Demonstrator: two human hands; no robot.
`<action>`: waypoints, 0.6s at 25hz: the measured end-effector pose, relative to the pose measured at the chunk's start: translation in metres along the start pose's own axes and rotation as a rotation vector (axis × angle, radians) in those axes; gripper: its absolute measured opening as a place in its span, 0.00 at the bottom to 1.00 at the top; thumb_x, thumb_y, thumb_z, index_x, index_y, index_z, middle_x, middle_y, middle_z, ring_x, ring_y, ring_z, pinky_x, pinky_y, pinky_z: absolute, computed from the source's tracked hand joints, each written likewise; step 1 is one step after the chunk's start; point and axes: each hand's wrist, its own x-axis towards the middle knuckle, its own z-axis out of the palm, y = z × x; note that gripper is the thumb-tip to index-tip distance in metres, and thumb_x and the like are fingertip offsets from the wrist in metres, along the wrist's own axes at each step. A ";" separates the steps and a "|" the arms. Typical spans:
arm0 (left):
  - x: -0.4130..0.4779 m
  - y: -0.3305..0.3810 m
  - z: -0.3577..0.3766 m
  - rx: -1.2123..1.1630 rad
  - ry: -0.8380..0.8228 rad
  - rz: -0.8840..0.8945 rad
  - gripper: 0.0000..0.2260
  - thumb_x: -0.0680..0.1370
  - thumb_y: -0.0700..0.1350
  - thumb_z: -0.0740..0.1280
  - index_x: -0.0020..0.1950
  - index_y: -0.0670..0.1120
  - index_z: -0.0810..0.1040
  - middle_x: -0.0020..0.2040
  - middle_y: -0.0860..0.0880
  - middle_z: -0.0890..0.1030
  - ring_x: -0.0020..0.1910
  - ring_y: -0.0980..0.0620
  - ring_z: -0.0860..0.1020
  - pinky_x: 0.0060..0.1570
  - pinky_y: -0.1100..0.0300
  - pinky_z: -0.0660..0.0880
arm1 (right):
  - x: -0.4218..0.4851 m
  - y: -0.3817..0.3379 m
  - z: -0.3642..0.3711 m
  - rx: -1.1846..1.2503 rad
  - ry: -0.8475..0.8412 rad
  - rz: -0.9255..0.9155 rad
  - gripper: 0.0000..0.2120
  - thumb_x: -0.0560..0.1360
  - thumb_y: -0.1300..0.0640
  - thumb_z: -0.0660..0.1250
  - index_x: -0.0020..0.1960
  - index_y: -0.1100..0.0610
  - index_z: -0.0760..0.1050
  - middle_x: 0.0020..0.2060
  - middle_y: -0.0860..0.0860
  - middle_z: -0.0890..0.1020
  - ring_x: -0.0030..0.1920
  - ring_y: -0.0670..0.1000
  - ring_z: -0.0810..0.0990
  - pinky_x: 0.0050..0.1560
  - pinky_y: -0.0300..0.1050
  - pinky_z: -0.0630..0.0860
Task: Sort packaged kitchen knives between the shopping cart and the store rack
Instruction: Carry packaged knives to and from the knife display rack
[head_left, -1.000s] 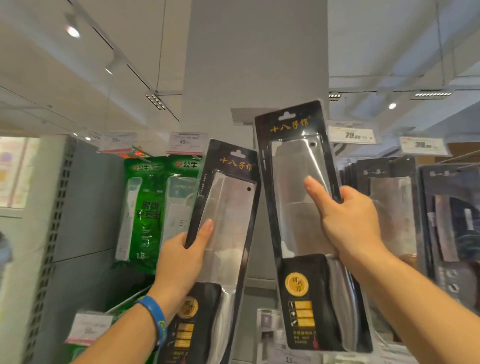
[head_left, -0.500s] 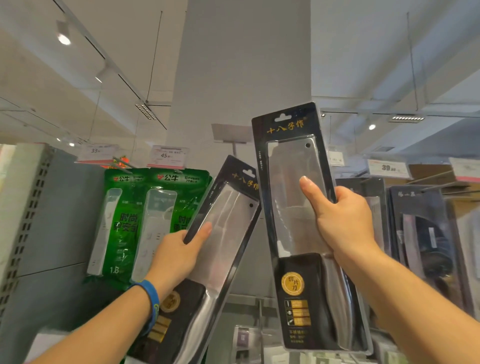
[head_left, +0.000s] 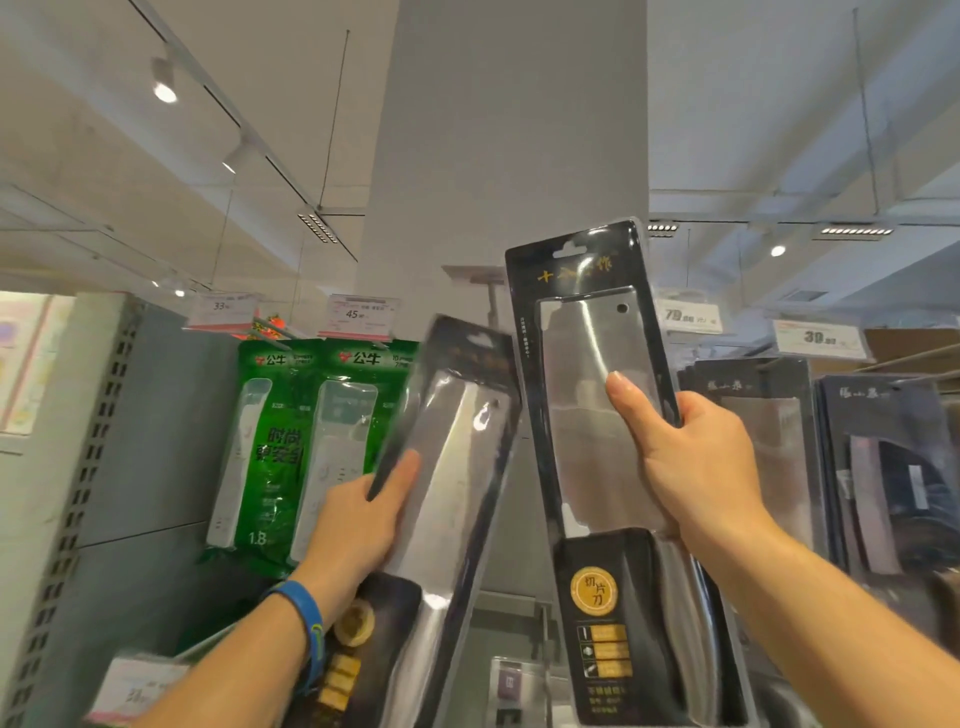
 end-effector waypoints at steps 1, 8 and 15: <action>-0.004 -0.011 0.000 0.058 -0.016 -0.017 0.36 0.67 0.75 0.63 0.37 0.40 0.81 0.31 0.48 0.83 0.34 0.47 0.83 0.36 0.56 0.75 | -0.002 -0.001 0.004 0.006 -0.016 0.000 0.41 0.70 0.26 0.68 0.41 0.68 0.71 0.34 0.64 0.76 0.36 0.65 0.75 0.41 0.65 0.76; -0.020 -0.032 -0.003 0.127 0.002 0.055 0.43 0.65 0.80 0.60 0.37 0.37 0.77 0.32 0.43 0.80 0.32 0.46 0.80 0.36 0.49 0.77 | 0.001 0.015 0.016 0.040 -0.047 0.023 0.44 0.70 0.25 0.67 0.50 0.70 0.76 0.45 0.70 0.81 0.46 0.70 0.81 0.48 0.70 0.79; 0.007 0.022 0.002 -0.034 0.051 0.124 0.41 0.67 0.76 0.62 0.40 0.35 0.78 0.36 0.40 0.83 0.35 0.43 0.82 0.35 0.54 0.76 | -0.001 0.021 0.011 0.056 0.050 -0.009 0.34 0.70 0.27 0.69 0.35 0.59 0.65 0.31 0.55 0.66 0.32 0.53 0.64 0.34 0.51 0.65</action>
